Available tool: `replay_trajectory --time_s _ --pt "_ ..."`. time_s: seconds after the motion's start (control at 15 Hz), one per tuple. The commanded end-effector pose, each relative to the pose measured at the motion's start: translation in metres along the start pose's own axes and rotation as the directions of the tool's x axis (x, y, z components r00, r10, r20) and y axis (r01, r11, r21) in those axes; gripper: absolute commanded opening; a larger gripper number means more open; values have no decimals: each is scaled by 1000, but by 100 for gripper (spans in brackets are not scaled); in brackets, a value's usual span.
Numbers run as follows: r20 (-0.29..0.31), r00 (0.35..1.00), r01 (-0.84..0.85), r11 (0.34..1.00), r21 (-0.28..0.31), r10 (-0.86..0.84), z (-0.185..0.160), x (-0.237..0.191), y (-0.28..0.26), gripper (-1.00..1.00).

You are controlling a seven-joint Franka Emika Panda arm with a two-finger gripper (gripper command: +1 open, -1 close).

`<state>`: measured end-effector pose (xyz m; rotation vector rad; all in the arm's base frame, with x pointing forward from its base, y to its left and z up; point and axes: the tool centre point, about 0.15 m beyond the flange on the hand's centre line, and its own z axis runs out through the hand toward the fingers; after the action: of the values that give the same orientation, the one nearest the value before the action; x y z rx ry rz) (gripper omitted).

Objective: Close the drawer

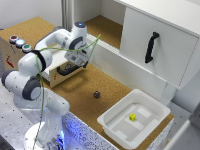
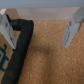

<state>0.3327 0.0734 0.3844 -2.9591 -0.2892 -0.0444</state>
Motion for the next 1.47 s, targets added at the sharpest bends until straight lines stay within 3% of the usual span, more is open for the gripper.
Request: replay_trajectory --time_s 0.0,0.33,1.4 --pt "109 994 8 1000 12 -9 34 16 20 -100" --pt "90 996 -20 999 38 17 68 21 19 -100" --pt "92 995 42 999 0 -42 80 56 -79 -100"
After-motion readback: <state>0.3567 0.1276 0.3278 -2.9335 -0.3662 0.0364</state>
